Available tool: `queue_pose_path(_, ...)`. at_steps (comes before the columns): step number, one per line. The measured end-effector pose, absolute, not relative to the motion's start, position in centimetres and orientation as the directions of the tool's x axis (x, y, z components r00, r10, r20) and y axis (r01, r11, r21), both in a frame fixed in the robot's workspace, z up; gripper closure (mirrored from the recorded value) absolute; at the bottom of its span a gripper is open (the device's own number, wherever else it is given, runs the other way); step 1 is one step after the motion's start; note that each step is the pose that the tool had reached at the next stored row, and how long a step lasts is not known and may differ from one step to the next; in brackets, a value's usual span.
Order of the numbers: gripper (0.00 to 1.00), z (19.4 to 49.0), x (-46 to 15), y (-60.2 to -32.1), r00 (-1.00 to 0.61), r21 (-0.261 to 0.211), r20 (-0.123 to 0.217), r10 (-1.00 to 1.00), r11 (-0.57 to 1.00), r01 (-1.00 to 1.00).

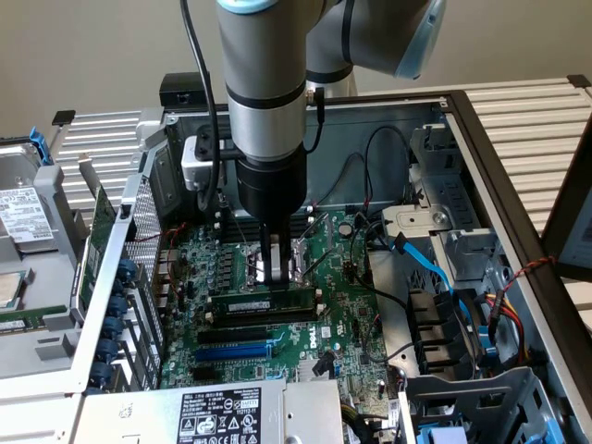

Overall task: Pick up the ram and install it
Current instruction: 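Insert the ram into the slot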

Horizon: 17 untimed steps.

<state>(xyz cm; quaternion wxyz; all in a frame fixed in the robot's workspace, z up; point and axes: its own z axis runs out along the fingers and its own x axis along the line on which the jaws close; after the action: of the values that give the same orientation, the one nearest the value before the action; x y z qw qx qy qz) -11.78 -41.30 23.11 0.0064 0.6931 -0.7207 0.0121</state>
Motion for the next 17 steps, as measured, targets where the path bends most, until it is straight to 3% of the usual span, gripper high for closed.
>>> queue_pose_path(17, 0.87, 22.92, -11.80, -41.38, -0.039, -0.012, 0.026, -0.999, 0.039, -0.999)
